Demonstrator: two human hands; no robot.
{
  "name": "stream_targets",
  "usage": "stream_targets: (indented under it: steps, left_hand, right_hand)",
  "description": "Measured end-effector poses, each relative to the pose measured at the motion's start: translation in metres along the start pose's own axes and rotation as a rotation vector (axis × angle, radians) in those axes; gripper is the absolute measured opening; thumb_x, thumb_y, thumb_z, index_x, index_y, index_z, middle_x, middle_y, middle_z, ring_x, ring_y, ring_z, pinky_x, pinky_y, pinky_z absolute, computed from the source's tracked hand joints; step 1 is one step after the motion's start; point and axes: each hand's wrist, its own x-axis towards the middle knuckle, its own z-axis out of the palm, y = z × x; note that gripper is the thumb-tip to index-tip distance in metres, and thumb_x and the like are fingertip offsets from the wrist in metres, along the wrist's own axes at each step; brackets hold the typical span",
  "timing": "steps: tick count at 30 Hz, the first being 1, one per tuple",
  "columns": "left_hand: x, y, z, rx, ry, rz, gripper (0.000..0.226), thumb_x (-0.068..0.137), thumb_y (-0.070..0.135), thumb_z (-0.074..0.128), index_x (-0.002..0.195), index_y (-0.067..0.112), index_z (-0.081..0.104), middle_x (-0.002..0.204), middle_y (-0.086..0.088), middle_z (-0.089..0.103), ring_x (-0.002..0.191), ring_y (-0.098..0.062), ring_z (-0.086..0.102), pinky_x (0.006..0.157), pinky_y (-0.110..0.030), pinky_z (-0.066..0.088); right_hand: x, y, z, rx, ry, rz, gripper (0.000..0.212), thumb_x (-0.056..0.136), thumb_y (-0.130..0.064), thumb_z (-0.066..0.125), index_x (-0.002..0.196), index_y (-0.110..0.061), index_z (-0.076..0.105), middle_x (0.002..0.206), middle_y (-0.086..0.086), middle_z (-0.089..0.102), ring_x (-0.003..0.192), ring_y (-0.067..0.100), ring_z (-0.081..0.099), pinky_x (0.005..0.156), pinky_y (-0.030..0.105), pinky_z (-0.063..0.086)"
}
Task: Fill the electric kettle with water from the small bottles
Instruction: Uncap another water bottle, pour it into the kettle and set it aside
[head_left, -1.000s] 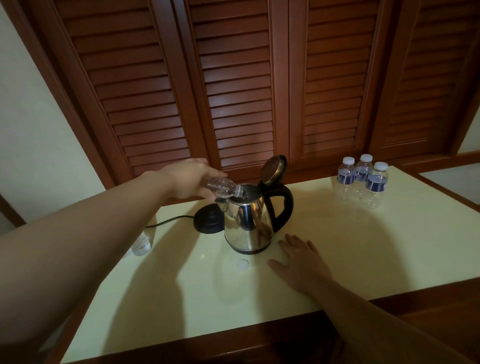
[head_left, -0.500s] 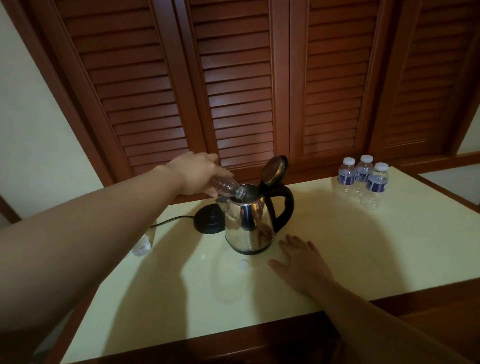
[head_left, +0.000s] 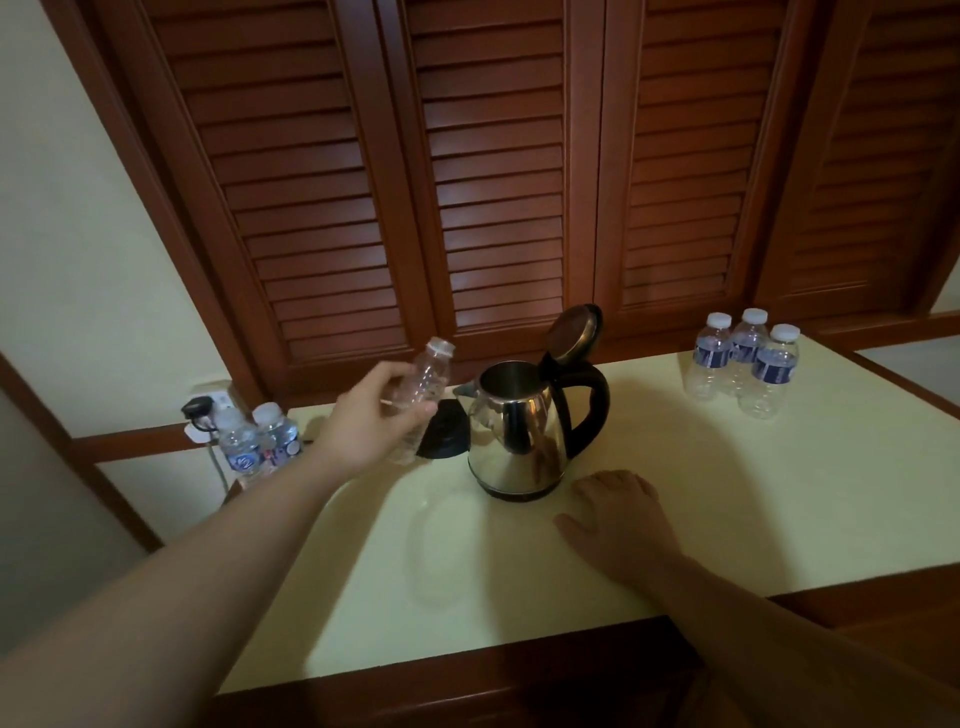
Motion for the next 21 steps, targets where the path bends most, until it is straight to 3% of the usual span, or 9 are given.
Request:
stream_targets:
  steps: [2, 5, 8, 11, 15, 18, 21]
  left_hand:
    - [-0.021, -0.015, 0.006, -0.109, 0.0, -0.06, 0.049, 0.083, 0.045, 0.083, 0.124, 0.042, 0.057, 0.11, 0.011, 0.071, 0.097, -0.01, 0.07, 0.087, -0.039, 0.059]
    - [-0.049, -0.031, 0.007, -0.115, -0.083, -0.044, 0.046, 0.083, 0.04, 0.085, 0.119, 0.048, 0.057, 0.105, 0.005, 0.072, 0.089, -0.007, 0.069, 0.085, -0.036, 0.057]
    - [-0.067, -0.04, 0.001, -0.067, -0.145, -0.065, 0.044, 0.084, 0.041, 0.083, 0.118, 0.05, 0.056, 0.102, 0.01, 0.069, 0.084, 0.003, 0.064, 0.077, -0.027, 0.053]
    - [-0.075, -0.05, -0.004, -0.021, -0.2, -0.055, 0.05, 0.085, 0.044, 0.082, 0.128, 0.041, 0.057, 0.105, 0.018, 0.068, 0.09, 0.006, 0.063, 0.077, -0.019, 0.049]
    - [-0.083, -0.059, -0.007, 0.039, -0.286, -0.014, 0.053, 0.088, 0.043, 0.079, 0.135, 0.04, 0.054, 0.114, 0.018, 0.064, 0.102, 0.005, 0.06, 0.079, -0.008, 0.043]
    - [-0.085, -0.065, -0.008, 0.047, -0.348, 0.004, 0.054, 0.087, 0.047, 0.079, 0.135, 0.046, 0.054, 0.115, 0.017, 0.064, 0.104, 0.004, 0.059, 0.084, -0.014, 0.045]
    - [-0.083, -0.069, -0.006, 0.074, -0.387, 0.031, 0.057, 0.084, 0.049, 0.081, 0.135, 0.047, 0.056, 0.113, 0.018, 0.066, 0.104, 0.002, 0.061, 0.091, -0.025, 0.051]
  right_hand:
    - [-0.003, -0.014, -0.004, -0.014, -0.027, -0.1, 0.057, 0.094, -0.067, 0.038, 0.129, -0.027, 0.06, 0.127, -0.005, 0.059, 0.124, 0.02, 0.05, 0.109, 0.038, 0.035]
    - [-0.002, -0.046, -0.009, 0.08, -0.153, -0.177, 0.058, 0.098, -0.063, 0.046, 0.142, -0.025, 0.053, 0.139, -0.005, 0.053, 0.129, 0.016, 0.048, 0.108, 0.034, 0.04]
    - [0.006, -0.073, -0.005, 0.054, -0.227, -0.179, 0.06, 0.1, -0.061, 0.047, 0.146, -0.023, 0.049, 0.144, -0.002, 0.047, 0.129, 0.018, 0.049, 0.107, 0.036, 0.044]
    - [0.015, -0.084, 0.002, 0.029, -0.202, -0.142, 0.044, 0.102, -0.052, 0.048, 0.127, -0.019, 0.06, 0.121, -0.003, 0.049, 0.106, 0.014, 0.053, 0.093, 0.033, 0.049]
    - [0.016, -0.091, 0.004, 0.214, -0.145, -0.124, 0.029, 0.102, -0.044, 0.055, 0.112, -0.018, 0.063, 0.106, -0.006, 0.049, 0.087, 0.008, 0.05, 0.076, 0.024, 0.042]
    - [0.013, -0.096, -0.003, 0.491, 0.026, -0.113, 0.019, 0.1, -0.041, 0.062, 0.095, -0.023, 0.063, 0.091, -0.005, 0.056, 0.075, 0.007, 0.052, 0.067, 0.018, 0.04]
    - [0.012, -0.106, -0.016, 0.615, 0.068, -0.125, 0.015, 0.1, -0.042, 0.062, 0.095, -0.028, 0.066, 0.085, -0.005, 0.063, 0.077, 0.009, 0.059, 0.067, 0.015, 0.046]
